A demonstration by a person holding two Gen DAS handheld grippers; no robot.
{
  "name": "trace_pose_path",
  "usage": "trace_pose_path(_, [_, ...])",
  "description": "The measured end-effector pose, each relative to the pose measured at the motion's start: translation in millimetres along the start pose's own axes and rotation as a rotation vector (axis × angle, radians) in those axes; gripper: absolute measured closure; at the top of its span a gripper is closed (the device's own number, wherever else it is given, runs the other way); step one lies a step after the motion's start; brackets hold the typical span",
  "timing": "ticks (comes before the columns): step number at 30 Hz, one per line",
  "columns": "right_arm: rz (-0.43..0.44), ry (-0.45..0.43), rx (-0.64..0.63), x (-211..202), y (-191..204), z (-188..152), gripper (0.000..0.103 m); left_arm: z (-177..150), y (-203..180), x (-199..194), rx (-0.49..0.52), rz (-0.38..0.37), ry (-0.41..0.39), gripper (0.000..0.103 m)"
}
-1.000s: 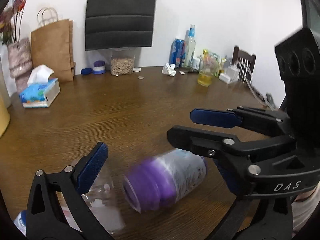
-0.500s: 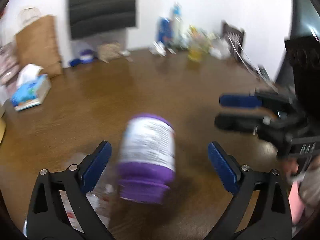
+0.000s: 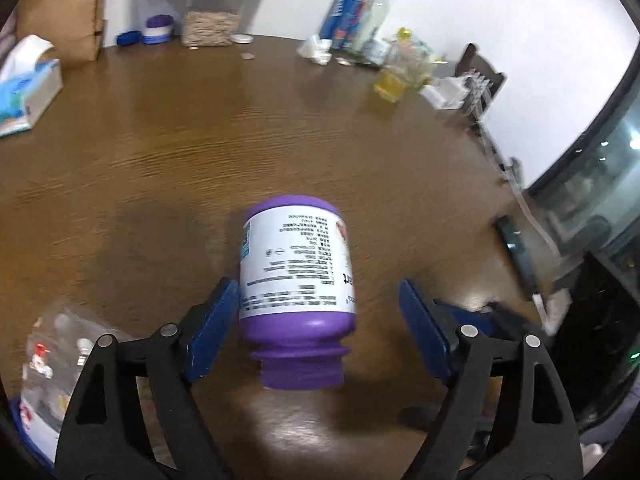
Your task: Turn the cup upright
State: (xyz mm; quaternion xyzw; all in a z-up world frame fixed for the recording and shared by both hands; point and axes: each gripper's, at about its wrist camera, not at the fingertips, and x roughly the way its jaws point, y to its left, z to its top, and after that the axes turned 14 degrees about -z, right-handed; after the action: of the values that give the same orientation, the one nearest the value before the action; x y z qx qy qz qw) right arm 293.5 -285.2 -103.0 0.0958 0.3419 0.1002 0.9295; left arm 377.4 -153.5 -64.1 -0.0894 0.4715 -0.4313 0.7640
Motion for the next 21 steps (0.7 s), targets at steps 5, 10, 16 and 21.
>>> trace_pose_path(5, [-0.043,0.023,0.03,18,18,13,0.016,-1,-2,-6,-0.025,-0.051,0.018,0.024])
trace_pose_path(10, [-0.092,0.061,0.097,44,14,21,0.033,1,-3,-20,0.022,0.112,-0.055,0.024])
trace_pose_path(16, [-0.031,0.05,-0.101,32,41,13,0.033,8,2,-16,0.058,0.199,-0.097,0.024])
trace_pose_path(21, [-0.022,0.069,-0.23,23,49,1,0.032,9,15,4,0.039,0.225,-0.086,0.024])
